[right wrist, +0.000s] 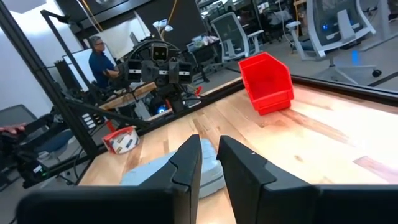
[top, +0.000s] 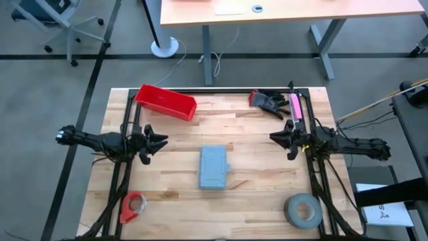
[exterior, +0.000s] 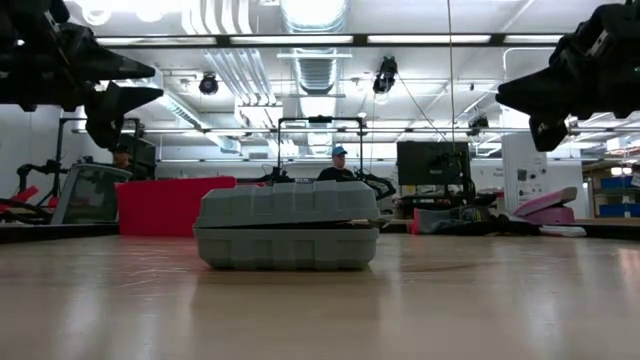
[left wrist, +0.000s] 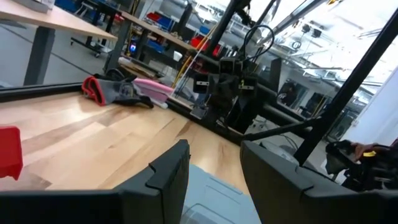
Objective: Prefit tool cases
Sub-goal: Return to Home Position
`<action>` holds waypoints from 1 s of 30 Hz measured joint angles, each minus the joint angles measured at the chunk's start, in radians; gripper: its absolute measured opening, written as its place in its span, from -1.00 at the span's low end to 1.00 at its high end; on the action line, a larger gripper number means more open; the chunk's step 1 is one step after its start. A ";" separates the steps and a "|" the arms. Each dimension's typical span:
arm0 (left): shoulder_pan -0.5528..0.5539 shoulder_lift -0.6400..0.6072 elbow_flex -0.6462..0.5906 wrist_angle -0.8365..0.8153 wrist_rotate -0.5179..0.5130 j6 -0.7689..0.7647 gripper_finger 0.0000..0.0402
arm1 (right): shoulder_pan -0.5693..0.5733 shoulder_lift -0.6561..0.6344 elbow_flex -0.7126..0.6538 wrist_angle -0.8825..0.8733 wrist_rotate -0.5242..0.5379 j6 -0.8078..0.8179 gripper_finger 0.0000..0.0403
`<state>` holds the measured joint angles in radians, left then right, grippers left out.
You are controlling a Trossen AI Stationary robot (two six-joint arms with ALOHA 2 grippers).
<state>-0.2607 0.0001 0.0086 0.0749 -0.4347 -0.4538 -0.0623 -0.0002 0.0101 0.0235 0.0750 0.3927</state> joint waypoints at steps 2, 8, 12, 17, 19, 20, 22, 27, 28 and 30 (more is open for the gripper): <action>0.000 -0.001 0.000 0.000 0.000 0.000 -0.25 | -0.006 0.000 0.000 0.000 0.000 0.000 -0.78; 0.000 0.000 0.000 0.000 0.000 0.000 -0.25 | -0.060 0.000 0.000 0.000 0.000 0.000 -0.76; -0.001 0.000 0.000 0.000 0.000 0.000 -0.25 | -0.108 0.000 0.000 0.000 0.000 0.000 -0.72; -0.001 0.000 0.000 0.000 0.000 0.000 -0.25 | -0.155 0.000 0.000 0.000 0.001 0.000 -0.67; -0.001 0.000 0.000 0.000 0.000 0.000 -0.25 | -0.158 0.000 0.000 0.000 0.002 0.000 -0.66; -0.001 0.000 0.000 0.000 0.000 0.000 -0.25 | -0.157 0.000 0.000 0.000 0.001 0.000 -0.65; -0.001 0.000 0.000 0.000 0.000 0.000 -0.25 | -0.156 0.000 0.000 -0.001 0.001 0.000 -0.65; 0.000 0.001 0.000 0.002 0.000 0.000 -0.25 | -0.157 0.000 0.000 0.001 0.002 0.000 -0.69; 0.000 0.001 0.000 0.002 0.000 0.000 -0.25 | -0.157 0.000 0.000 0.001 0.002 0.000 -0.70; 0.000 0.003 0.000 0.003 0.000 0.000 -0.25 | -0.157 0.000 0.000 0.001 0.003 0.000 -0.72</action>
<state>-0.2611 0.0029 0.0082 0.0779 -0.4349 -0.4538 -0.2192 -0.0002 0.0101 0.0244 0.0776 0.3927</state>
